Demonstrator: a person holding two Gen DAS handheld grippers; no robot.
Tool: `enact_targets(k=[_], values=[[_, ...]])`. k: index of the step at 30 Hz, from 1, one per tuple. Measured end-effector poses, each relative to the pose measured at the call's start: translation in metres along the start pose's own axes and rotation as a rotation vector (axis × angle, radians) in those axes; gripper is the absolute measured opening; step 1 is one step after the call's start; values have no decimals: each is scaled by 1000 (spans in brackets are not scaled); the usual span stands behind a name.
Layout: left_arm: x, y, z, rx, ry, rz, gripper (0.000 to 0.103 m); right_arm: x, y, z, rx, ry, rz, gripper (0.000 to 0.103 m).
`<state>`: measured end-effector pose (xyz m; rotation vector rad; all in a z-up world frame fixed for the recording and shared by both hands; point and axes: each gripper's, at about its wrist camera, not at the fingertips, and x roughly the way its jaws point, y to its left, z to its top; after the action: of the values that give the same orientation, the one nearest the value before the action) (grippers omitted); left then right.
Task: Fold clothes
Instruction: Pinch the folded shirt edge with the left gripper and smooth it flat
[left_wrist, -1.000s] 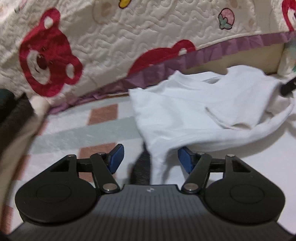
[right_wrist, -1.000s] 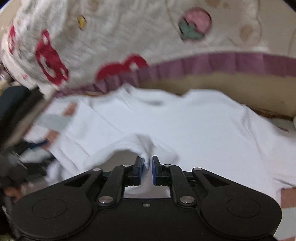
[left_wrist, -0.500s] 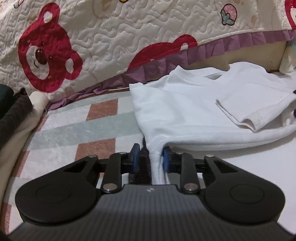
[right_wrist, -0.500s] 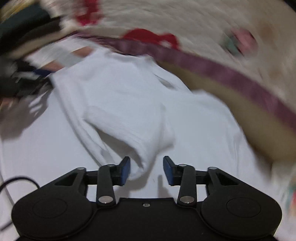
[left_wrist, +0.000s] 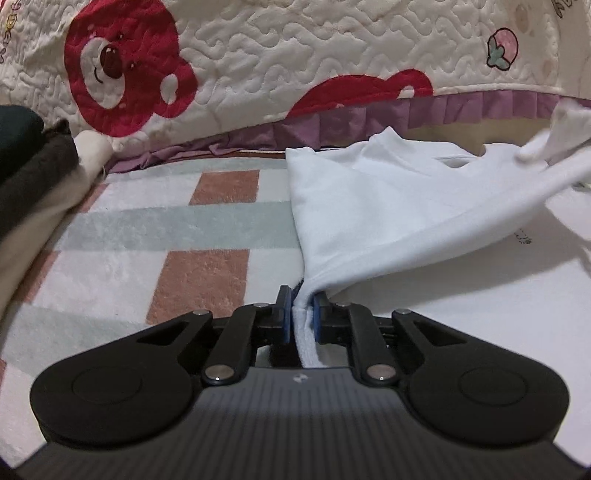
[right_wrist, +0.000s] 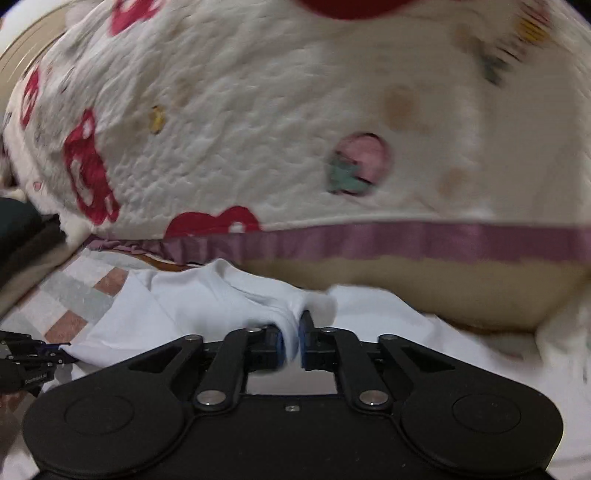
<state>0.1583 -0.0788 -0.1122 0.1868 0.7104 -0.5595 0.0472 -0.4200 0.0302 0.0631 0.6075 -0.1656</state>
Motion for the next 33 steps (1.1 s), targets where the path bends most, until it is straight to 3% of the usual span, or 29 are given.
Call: enact_targets(k=[5,10,16,19,22,24,25,26,28,33], values=[[2,13,3,-82,16,-39,11,13,-43,-58,56,177,-74,13],[2,4,2,-23,14,-7,11,10,-67,-92,180,267,-61,12],[-14,5,7,-36,-50,18,12,-1,-84,-99,213,271,-143,11],[-16,2,8,1,-41,31,14,-4,-95,-99,242,249,-143,12],[-10,5,5,0,16,51,25,-6,-106,-99,274,225,-135,15],[-15,12,6,-18,9,75,39,-7,-114,-99,295,209,-130,20],[-20,13,7,-1,-13,96,57,-8,-117,-99,305,201,-127,21],[-25,13,9,23,-26,107,64,-7,-118,-98,289,195,-133,28],[-34,10,12,79,-41,117,64,-5,-114,-95,222,186,-146,37],[-39,16,0,52,134,24,62,5,-111,-90,123,201,-103,37]])
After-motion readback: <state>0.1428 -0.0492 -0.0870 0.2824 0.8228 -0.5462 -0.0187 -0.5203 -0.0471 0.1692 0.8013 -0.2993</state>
